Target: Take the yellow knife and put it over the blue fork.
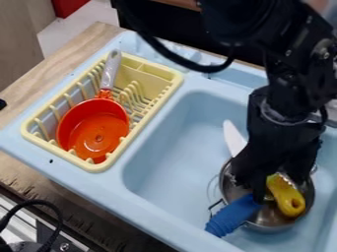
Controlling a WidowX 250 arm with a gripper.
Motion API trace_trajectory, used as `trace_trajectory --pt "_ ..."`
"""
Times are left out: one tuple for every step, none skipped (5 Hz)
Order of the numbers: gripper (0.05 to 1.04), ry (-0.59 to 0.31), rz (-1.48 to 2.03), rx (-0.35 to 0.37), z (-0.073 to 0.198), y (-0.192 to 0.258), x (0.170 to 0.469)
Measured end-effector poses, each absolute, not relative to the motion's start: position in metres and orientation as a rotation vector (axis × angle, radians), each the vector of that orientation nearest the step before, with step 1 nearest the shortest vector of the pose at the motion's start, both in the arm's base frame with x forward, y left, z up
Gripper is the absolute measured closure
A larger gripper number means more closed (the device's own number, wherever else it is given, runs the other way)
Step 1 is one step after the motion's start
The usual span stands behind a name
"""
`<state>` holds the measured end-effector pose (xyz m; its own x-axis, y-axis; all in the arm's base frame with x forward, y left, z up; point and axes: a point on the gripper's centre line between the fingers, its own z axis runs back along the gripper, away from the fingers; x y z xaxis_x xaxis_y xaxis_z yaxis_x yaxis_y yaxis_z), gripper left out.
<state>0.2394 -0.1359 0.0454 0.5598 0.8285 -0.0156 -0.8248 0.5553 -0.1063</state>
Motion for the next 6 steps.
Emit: trace_trajectory --pt "0.087 -0.014 0.971 -0.107 0.047 -0.133 0.238" --pt "0.086 0.004 0.947 -0.129 0.057 -0.127 0.237" --pt "0.086 -0.046 0.871 -0.114 0.068 -0.113 0.237" --pt "0.086 -0.107 0.676 -0.028 0.08 -0.096 0.234" --pt "0.086 -0.185 0.562 -0.004 0.092 -0.078 0.233" --pt "0.086 -0.183 0.44 0.068 0.093 -0.052 0.228"
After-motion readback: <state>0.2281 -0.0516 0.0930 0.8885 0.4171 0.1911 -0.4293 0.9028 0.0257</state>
